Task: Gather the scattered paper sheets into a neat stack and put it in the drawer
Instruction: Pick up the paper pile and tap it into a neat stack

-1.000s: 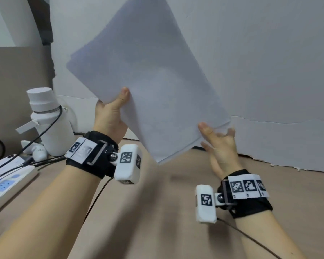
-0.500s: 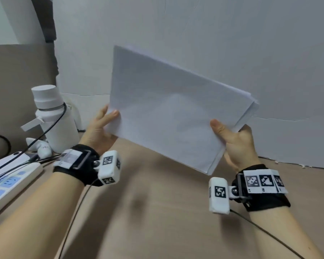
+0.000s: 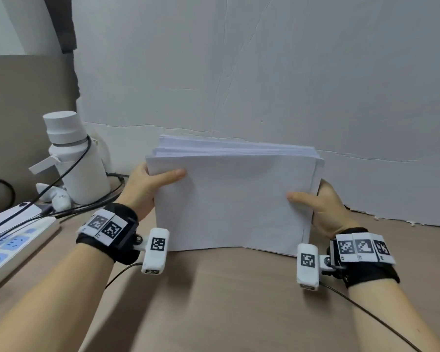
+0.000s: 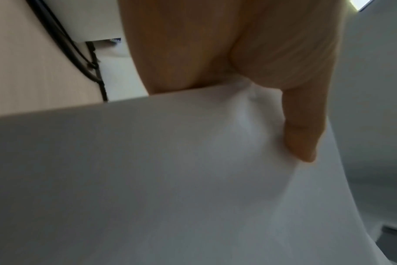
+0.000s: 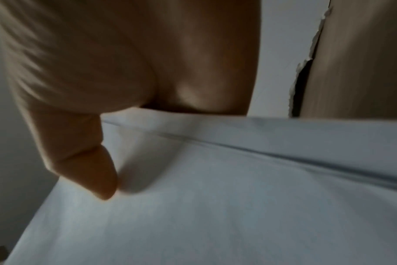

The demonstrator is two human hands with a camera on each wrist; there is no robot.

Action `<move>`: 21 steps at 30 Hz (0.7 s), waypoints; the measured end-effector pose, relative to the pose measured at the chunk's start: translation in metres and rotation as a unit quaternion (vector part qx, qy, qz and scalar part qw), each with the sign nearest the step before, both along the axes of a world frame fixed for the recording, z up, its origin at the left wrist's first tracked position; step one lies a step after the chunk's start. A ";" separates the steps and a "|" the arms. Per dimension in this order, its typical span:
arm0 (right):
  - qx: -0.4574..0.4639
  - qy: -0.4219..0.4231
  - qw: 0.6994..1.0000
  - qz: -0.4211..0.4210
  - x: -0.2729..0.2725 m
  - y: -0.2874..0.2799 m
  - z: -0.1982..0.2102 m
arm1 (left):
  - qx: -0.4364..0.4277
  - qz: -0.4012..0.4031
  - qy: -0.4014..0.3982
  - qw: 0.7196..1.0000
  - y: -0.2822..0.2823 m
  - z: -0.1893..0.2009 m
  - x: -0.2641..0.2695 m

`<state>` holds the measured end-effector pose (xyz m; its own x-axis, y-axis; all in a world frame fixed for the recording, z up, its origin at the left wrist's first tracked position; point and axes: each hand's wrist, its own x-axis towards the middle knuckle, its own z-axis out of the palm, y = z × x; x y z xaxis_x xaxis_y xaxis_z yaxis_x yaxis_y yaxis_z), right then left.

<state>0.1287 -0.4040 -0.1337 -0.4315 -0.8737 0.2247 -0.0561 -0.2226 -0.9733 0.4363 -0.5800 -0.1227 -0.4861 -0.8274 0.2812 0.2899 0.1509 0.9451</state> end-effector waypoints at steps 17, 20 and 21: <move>-0.015 0.039 0.997 -0.066 0.003 -0.003 -0.005 | -0.050 0.022 -0.077 0.996 0.011 -0.025 -0.016; -0.040 0.037 0.993 -0.103 0.007 -0.005 -0.004 | -0.061 0.035 -0.052 0.996 0.018 -0.025 -0.028; -0.053 0.037 0.991 -0.113 0.008 -0.005 -0.001 | -0.067 0.046 -0.042 0.996 0.018 -0.023 -0.031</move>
<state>0.1364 -0.4093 -0.1347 -0.5920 -0.7266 0.3488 -0.1874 -0.2968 -0.9364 0.4052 -0.5623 -0.1452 -0.4358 -0.8276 0.3538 0.1892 0.3001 0.9350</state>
